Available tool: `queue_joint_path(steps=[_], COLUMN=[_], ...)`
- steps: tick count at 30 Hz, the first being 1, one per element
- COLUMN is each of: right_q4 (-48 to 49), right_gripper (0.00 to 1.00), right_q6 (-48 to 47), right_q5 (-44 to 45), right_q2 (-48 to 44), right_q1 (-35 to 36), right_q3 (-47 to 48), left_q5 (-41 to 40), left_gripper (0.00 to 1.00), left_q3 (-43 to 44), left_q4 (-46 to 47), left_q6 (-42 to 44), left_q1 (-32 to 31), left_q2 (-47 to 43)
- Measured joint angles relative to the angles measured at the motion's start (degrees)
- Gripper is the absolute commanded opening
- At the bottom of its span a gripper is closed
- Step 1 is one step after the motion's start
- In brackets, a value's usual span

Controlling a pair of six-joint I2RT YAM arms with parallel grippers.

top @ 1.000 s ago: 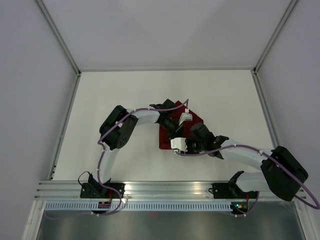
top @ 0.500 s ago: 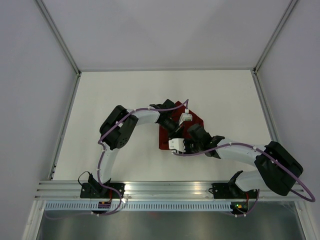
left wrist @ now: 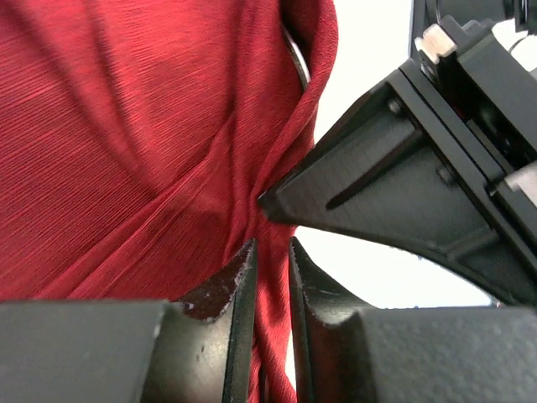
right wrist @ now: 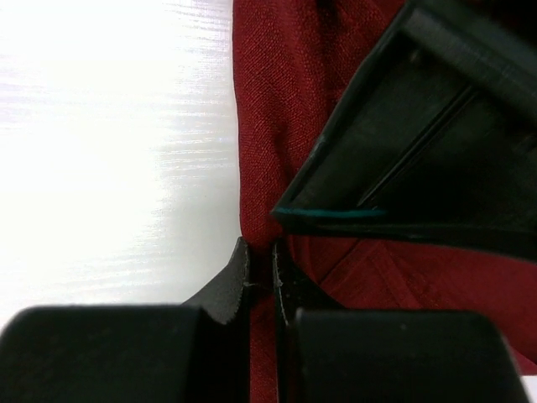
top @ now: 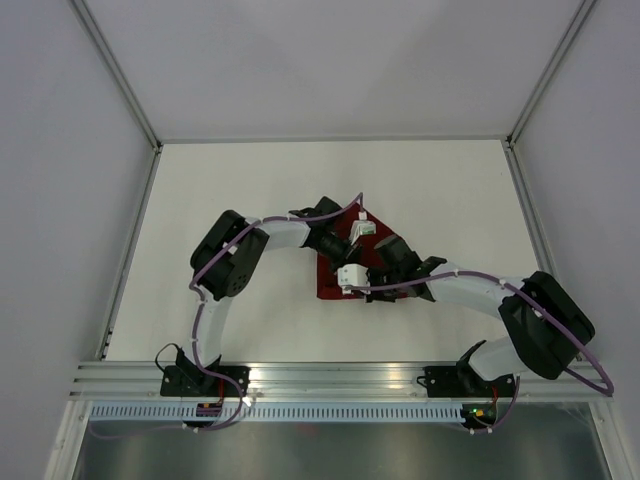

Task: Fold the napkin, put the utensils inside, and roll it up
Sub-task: Roll the napkin with the utensil

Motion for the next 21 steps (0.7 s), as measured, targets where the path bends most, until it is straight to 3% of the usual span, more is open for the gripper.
queue_joint_path(steps=[2,11,15,21], right_q4=[-2.0,-11.6,-19.2,-33.9], right_gripper=[0.00,0.01,0.00,0.00], right_q6=[0.0,-1.5,-3.4,-7.0], right_q5=[-1.8,-9.2,-13.8,-22.3], right_q2=[1.3,8.1,13.6,25.5], right_q1=[-1.1,-5.3,-8.1,-13.0], right_q3=[1.7,9.7,16.0,28.3], left_q5=[-0.5,-7.9,-17.6,-38.8], left_gripper=[0.31,0.30,0.35,0.40], left_q3=[-2.0,-11.2,-21.9,-38.4], left_q4=[3.0,21.6,34.6,53.0], left_q6=[-2.5,-14.9,-21.0,-24.6], left_q1=[1.2,7.0,9.8,10.5], left_q2=[-1.4,-12.2,-22.6,-42.6])
